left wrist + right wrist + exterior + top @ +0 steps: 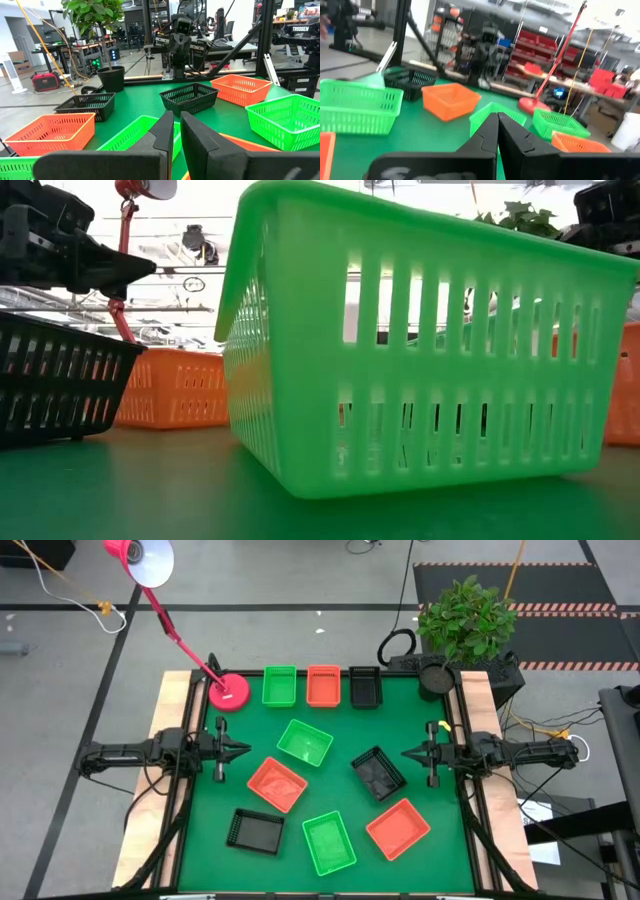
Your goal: Stack baskets by color
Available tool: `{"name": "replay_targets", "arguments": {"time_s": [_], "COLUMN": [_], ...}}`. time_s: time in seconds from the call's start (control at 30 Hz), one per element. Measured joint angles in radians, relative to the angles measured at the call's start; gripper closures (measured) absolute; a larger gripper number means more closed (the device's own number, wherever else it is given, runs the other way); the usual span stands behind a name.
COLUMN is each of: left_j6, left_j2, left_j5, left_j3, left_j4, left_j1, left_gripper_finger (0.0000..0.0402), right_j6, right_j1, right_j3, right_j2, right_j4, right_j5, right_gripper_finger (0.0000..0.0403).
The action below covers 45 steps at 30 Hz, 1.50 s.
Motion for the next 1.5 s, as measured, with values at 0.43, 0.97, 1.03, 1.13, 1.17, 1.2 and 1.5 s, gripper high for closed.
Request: {"name": "replay_targets", "arguments": {"time_s": [0.43,0.97,1.03,1.13,1.17,1.2,1.5], "left_j6": [0.000,0.000,0.000,0.000,0.000,0.000,0.000], "left_j2": [0.000,0.000,0.000,0.000,0.000,0.000,0.000], "left_j5": [0.000,-0.002,-0.002,-0.002,-0.002,-0.002,-0.002], "left_j3": [-0.001,-0.001,-0.001,-0.001,-0.001,-0.001,-0.001], "left_j4": [0.011,0.015,0.017,0.018,0.020,0.021,0.016], "left_j1": [0.000,0.000,0.000,0.000,0.000,0.000,0.000], "left_gripper_finger": [0.0364,0.0364,0.0364,0.0364,0.0364,0.0364,0.0364], "right_j6": [0.104,0.245,0.259,0.294,0.304,0.313,0.383], "right_j1": [0.000,0.000,0.000,0.000,0.000,0.000,0.000], "right_j3": [0.006,0.476,0.552,0.669,0.708,0.747,1.035], "right_j2": [0.002,0.306,0.364,0.441,0.466,0.490,0.725], "right_j4": [0.080,-0.222,-0.281,-0.363,-0.390,-0.424,-0.664], "right_j5": [0.004,0.028,0.029,0.029,0.029,0.029,0.029], "right_gripper_finger": [0.0403,0.0403,0.0403,0.0403,0.0403,0.0403,0.0403]}}
